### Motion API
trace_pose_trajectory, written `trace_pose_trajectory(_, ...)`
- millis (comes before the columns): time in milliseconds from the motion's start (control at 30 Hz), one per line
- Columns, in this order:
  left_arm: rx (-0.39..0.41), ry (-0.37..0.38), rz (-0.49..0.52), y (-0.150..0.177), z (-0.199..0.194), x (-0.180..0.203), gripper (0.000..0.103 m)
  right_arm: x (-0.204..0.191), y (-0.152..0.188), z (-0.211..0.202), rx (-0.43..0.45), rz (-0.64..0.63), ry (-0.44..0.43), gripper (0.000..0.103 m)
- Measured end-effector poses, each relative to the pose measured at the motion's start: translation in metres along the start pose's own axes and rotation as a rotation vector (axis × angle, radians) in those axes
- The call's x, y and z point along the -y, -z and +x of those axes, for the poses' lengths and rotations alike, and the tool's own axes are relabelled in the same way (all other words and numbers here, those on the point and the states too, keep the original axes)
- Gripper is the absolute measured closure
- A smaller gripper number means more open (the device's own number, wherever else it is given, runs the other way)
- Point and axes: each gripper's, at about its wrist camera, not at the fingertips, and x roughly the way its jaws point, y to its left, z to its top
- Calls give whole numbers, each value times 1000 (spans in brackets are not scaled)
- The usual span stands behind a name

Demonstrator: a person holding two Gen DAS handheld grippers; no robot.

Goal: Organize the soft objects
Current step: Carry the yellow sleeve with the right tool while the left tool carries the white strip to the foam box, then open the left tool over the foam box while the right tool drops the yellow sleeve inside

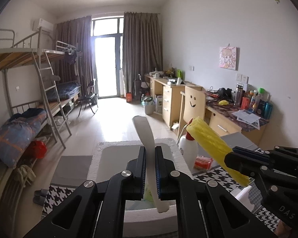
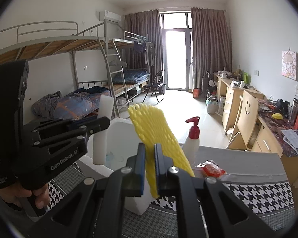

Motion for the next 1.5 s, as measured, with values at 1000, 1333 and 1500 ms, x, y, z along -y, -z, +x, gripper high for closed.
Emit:
trace_pose_trajectory(1000, 52, -183, -62, 5, -15, -48, 1, -15, -9, 34, -54, -33, -53, 91)
trace_pose_trajectory(1333, 54, -201, -87, 11, -20, -67, 1, -25, -11, 47, -79, -38, -91, 91)
trace_pose_trajectory(1500, 55, -208, -91, 14, -23, -73, 1, -27, -11, 57, -97, -34, -110, 91)
